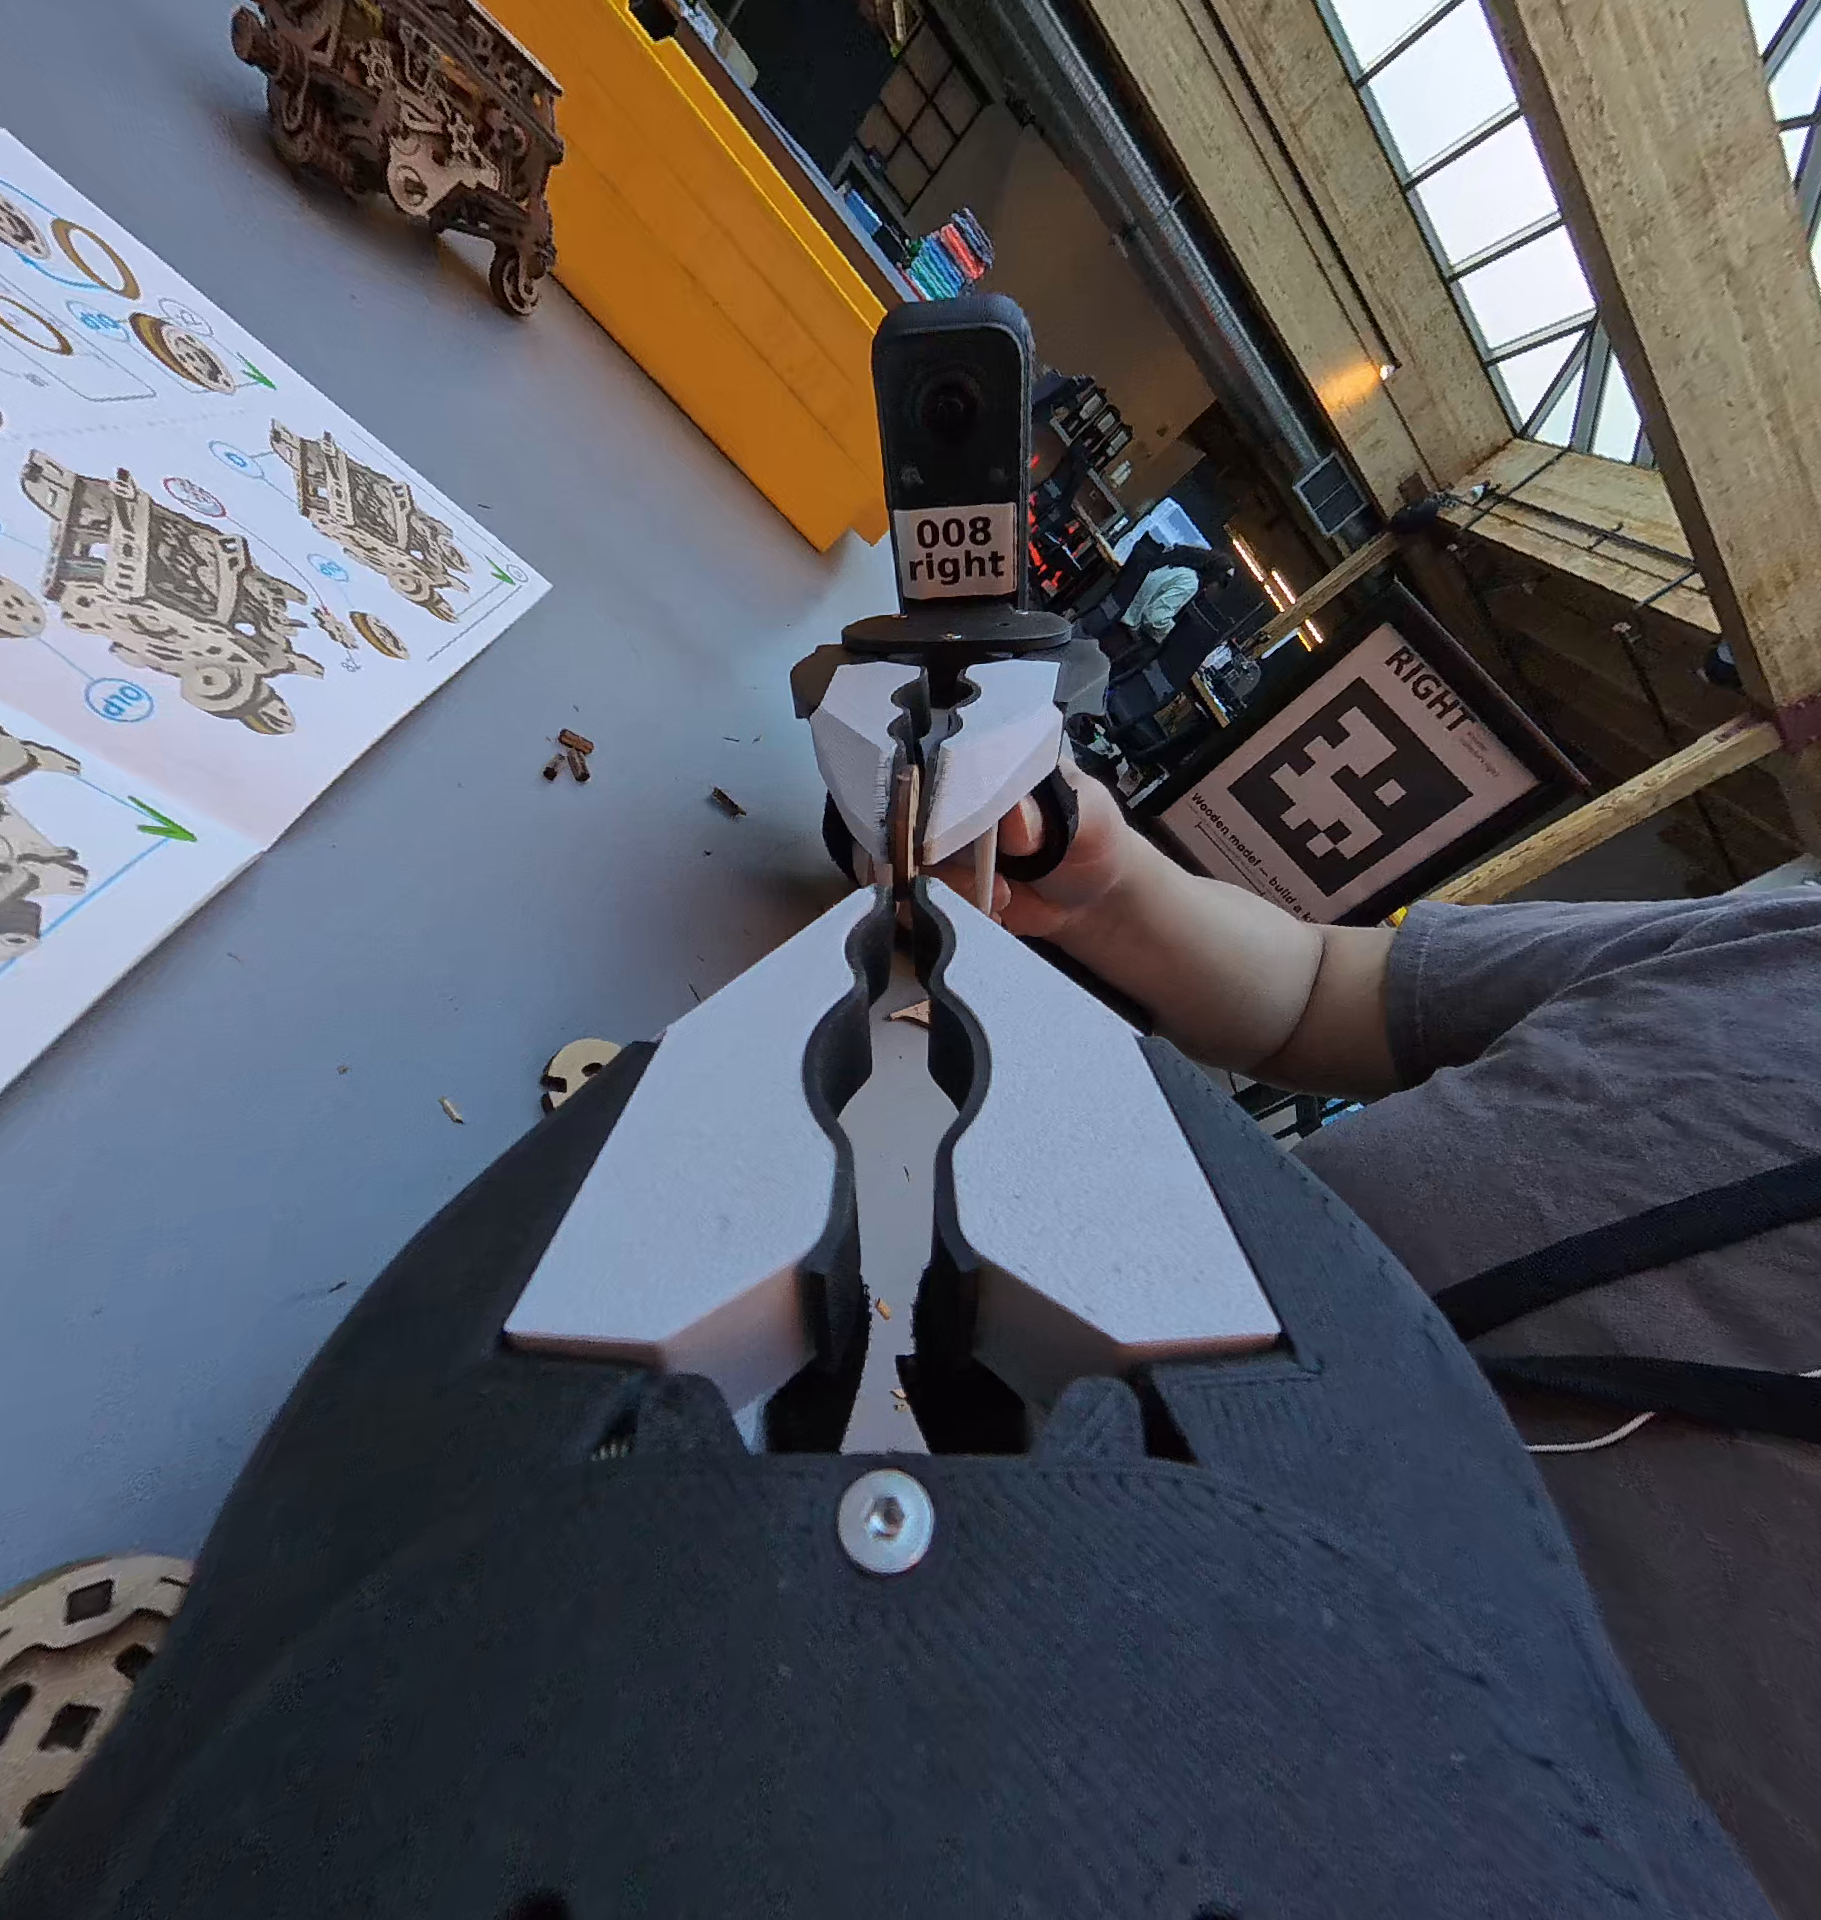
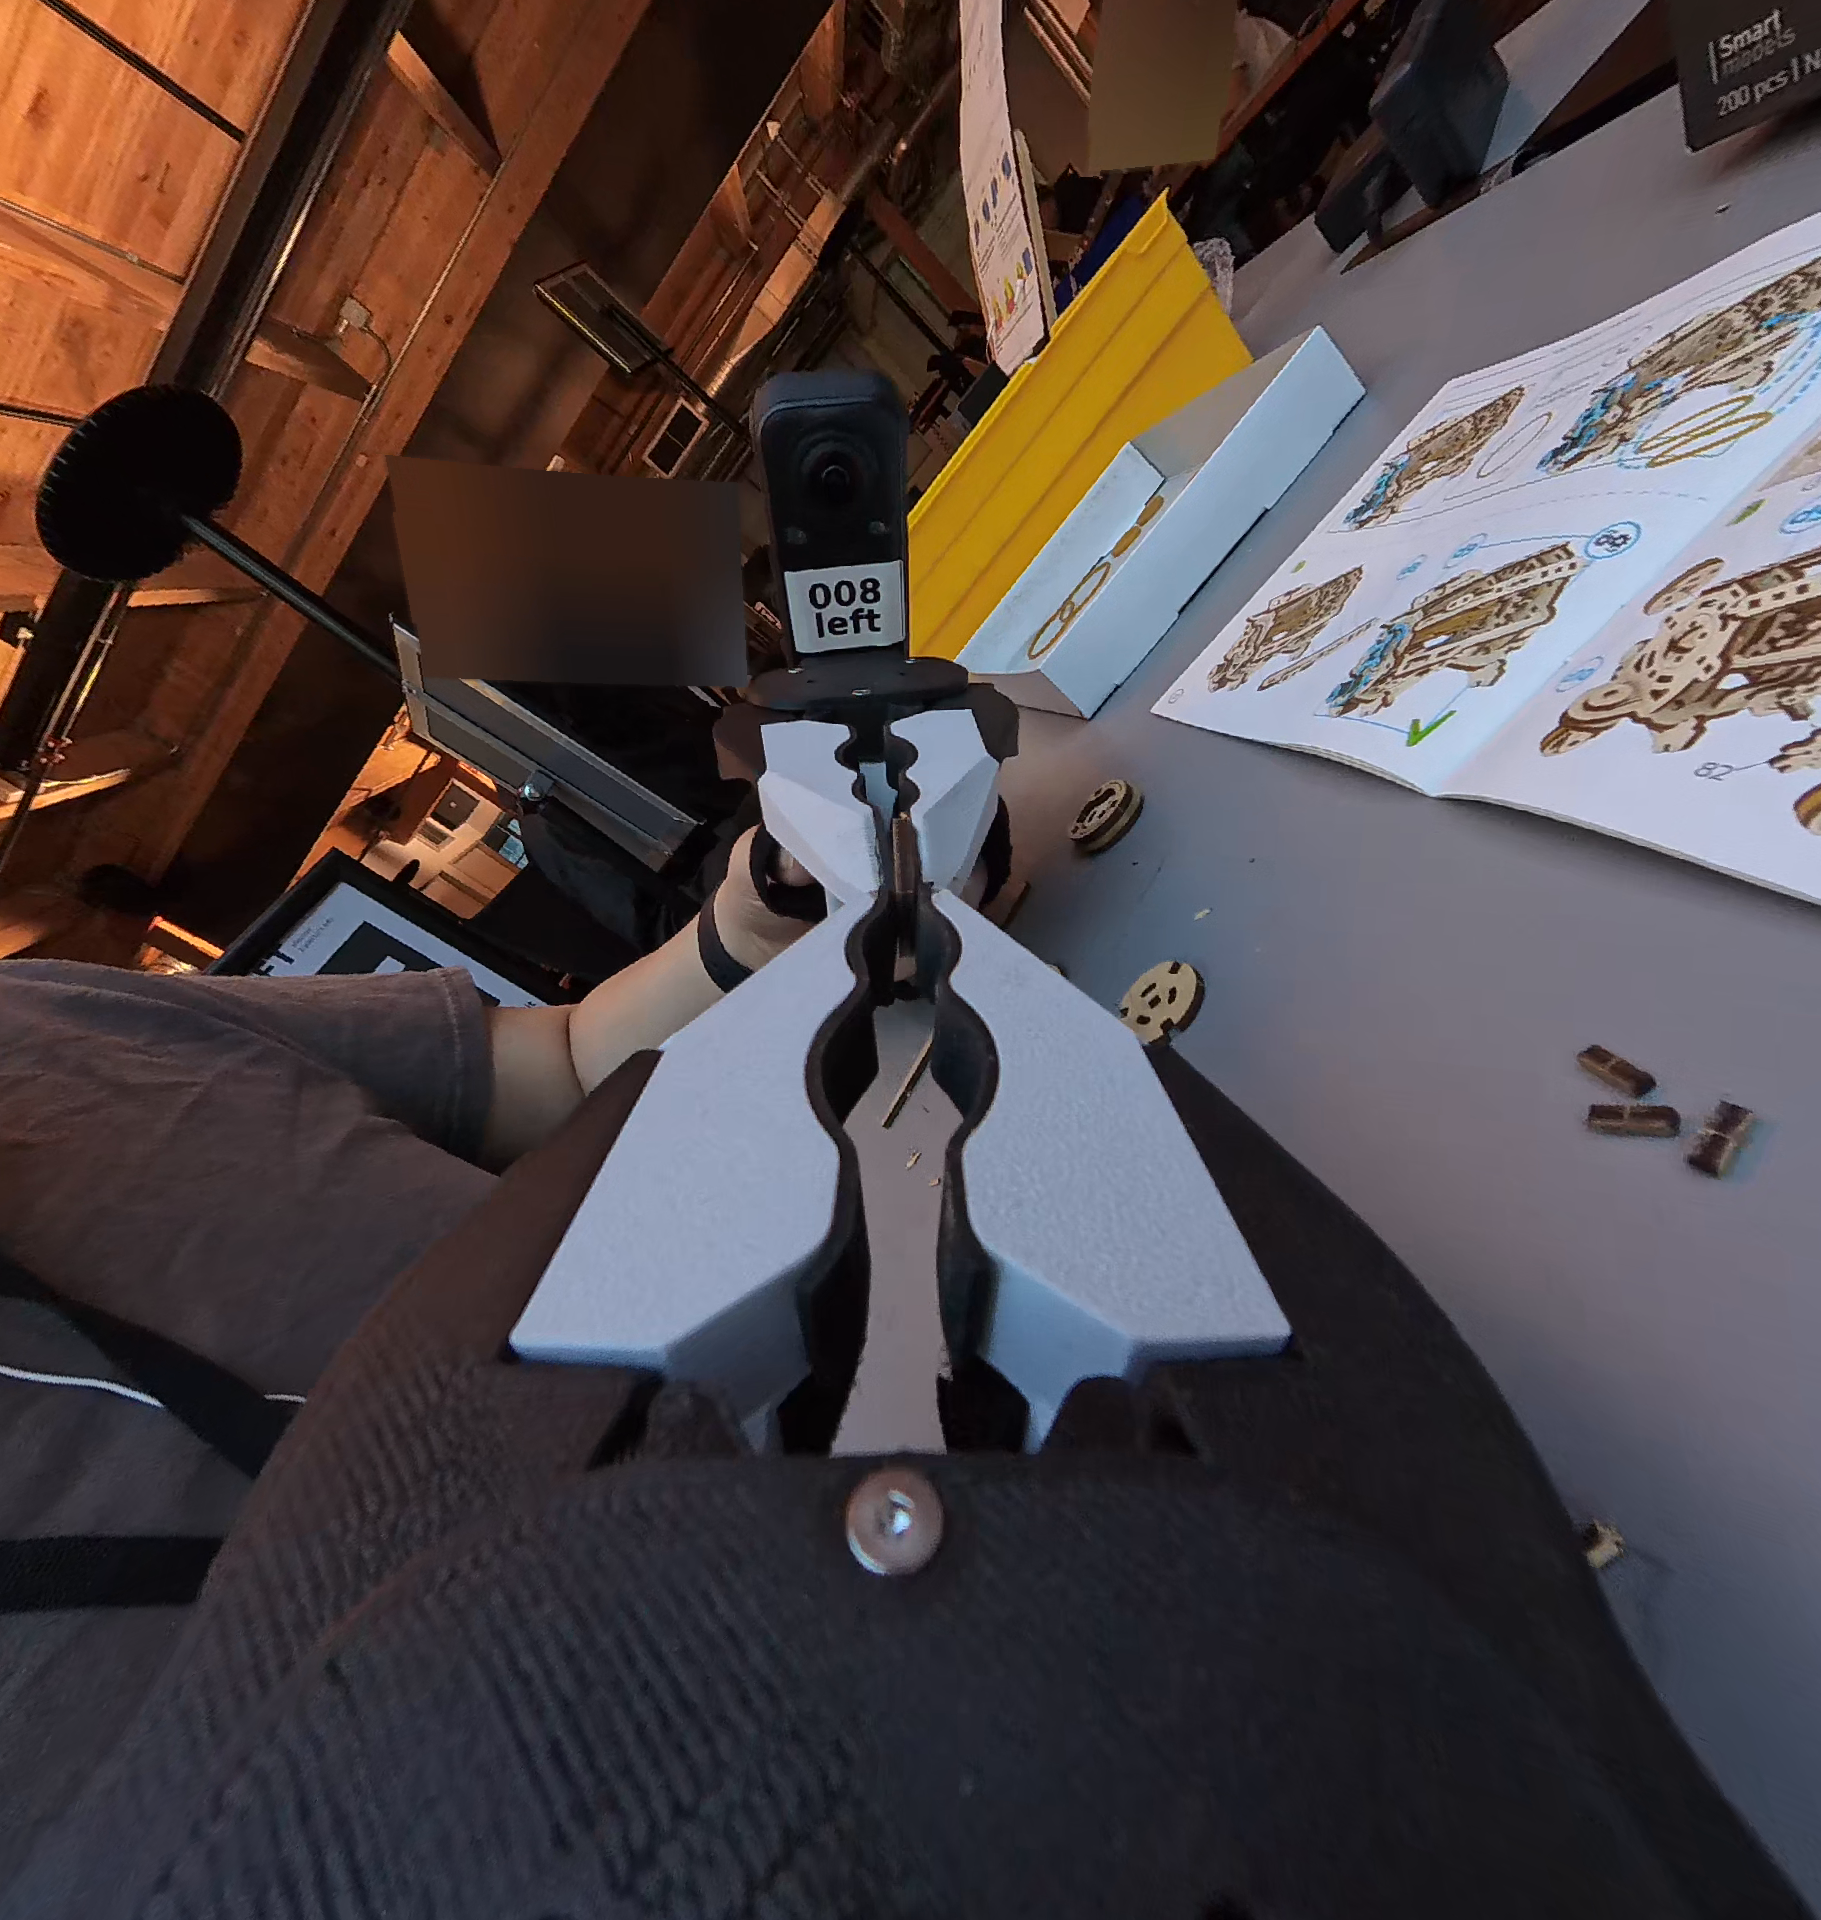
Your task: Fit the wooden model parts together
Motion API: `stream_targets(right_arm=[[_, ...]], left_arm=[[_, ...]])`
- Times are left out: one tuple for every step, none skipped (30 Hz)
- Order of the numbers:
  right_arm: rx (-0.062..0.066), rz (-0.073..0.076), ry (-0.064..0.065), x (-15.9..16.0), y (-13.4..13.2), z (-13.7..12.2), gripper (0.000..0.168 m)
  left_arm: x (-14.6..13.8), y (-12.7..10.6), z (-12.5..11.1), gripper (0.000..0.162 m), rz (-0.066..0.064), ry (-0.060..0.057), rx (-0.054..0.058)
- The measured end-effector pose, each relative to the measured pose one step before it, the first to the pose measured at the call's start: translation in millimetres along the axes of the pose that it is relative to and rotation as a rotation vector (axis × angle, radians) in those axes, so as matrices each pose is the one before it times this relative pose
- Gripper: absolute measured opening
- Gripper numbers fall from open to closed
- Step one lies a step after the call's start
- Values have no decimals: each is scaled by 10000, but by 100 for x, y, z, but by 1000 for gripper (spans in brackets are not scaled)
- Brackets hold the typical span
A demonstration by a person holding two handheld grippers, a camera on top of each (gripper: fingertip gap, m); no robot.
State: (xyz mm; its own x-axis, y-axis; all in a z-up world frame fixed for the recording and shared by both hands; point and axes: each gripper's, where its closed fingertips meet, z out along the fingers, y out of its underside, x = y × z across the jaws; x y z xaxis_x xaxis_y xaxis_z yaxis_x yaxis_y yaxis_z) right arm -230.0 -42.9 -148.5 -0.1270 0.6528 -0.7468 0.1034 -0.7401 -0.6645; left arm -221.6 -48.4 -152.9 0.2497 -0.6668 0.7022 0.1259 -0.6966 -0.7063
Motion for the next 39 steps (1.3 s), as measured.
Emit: stream_targets(right_arm=[[-20,53,-38,10,35,-16,1],[16,113,-65,-12,-39,-22,1],[54,81,-61,-6,-67,-21,1],[-31,59,-74,-58,52,27,1],[-48,19,-6,20,104,66,1],[-91,-9,25,27,169,95,1],[-24,-44,50,38,20,41,1],[4,-39,22,0,-14,0,1],[-20,26,-34,-27,15,9,1],[-2,34,-37,-27,6,-8,1],[28,1,-19,-25,-44,-11,1],[18,4,-10,-9,-37,-21,1],[46,1,-33,-50,-65,-29,1],[44,22,-5,7,-71,-46,1],[64,12,17,41,-96,-62,1],[25,17,-13,-11,-47,-37,1],[-10,24,-34,-27,16,-2,1],[-31,9,-17,-5,49,36,1],[-30,-3,38,54,47,10,1],[-34,-13,-16,-31,39,9,1],[-8,-12,-19,-49,19,20,1],[9,-8,16,15,-11,9,1],[14,-13,-7,-19,-30,-9,1],[22,-5,-28,-48,-34,-13,1],[7,17,6,22,-11,-10,1],[19,5,13,31,-18,-19,1],[4,8,-24,-35,-12,-9,1],[0,6,7,12,-8,-2,1],[0,-2,13,11,9,-8,1],[9,-19,17,19,-24,-12,1],[-4,-23,20,18,7,12,1],[-25,2,21,47,30,10,1],[-1,11,12,26,-1,16,1],[5,1,-4,-1,-14,-8,1],[-3,-10,-11,-23,6,0,1],[-29,-9,-28,-48,46,13,1],[-22,-33,7,-18,17,32,1],[-25,-89,28,-6,12,37,1],[-57,-160,87,26,34,16,1]], left_arm=[[-5,33,21,1,44,-41,-29],[6,-34,16,1,30,-19,10],[10,-98,19,1,-16,-1,72],[52,-68,44,1,-47,50,63],[-8,-16,27,1,-48,14,17],[-104,-51,13,2,-8,-65,44],[31,-10,12,1,64,7,14],[-2,6,-18,0,73,-47,-14],[27,33,-9,0,108,-40,-46],[27,0,-4,0,110,-38,-24],[16,-47,10,0,64,-34,27],[13,-36,15,1,-2,-11,35],[47,-36,10,1,-40,46,25],[64,-46,-6,2,-41,67,25],[28,-33,-13,4,-38,38,21],[3,-20,-16,4,-39,29,11],[2,13,-17,3,-41,25,-1],[-79,29,3,1,-10,-44,-19],[-69,52,-7,1,58,-60,-30],[14,50,-10,1,57,-13,-48],[44,12,-22,0,34,12,-34],[-12,-17,-12,0,-6,-8,11],[17,-31,11,1,-49,28,46],[50,-51,6,0,-86,66,48],[-14,-1,4,1,-82,38,5],[-32,-5,-6,1,-48,12,6],[24,-23,-5,1,-12,24,15],[-17,2,-5,0,7,-14,-7],[-15,4,-10,0,14,-18,-8],[-23,-12,-7,0,-20,-3,7],[-22,7,-5,0,-43,5,3],[-42,40,-9,0,-15,-8,-28],[-28,5,-3,0,5,-13,-9],[-10,-9,-8,0,-11,6,10],[37,9,7,0,-39,31,-1],[49,50,-19,0,-24,47,-41],[20,26,-32,0,-15,30,-31],[-2,41,-37,0,-45,16,-28],[-9,51,-29,0,-66,6,-53]])
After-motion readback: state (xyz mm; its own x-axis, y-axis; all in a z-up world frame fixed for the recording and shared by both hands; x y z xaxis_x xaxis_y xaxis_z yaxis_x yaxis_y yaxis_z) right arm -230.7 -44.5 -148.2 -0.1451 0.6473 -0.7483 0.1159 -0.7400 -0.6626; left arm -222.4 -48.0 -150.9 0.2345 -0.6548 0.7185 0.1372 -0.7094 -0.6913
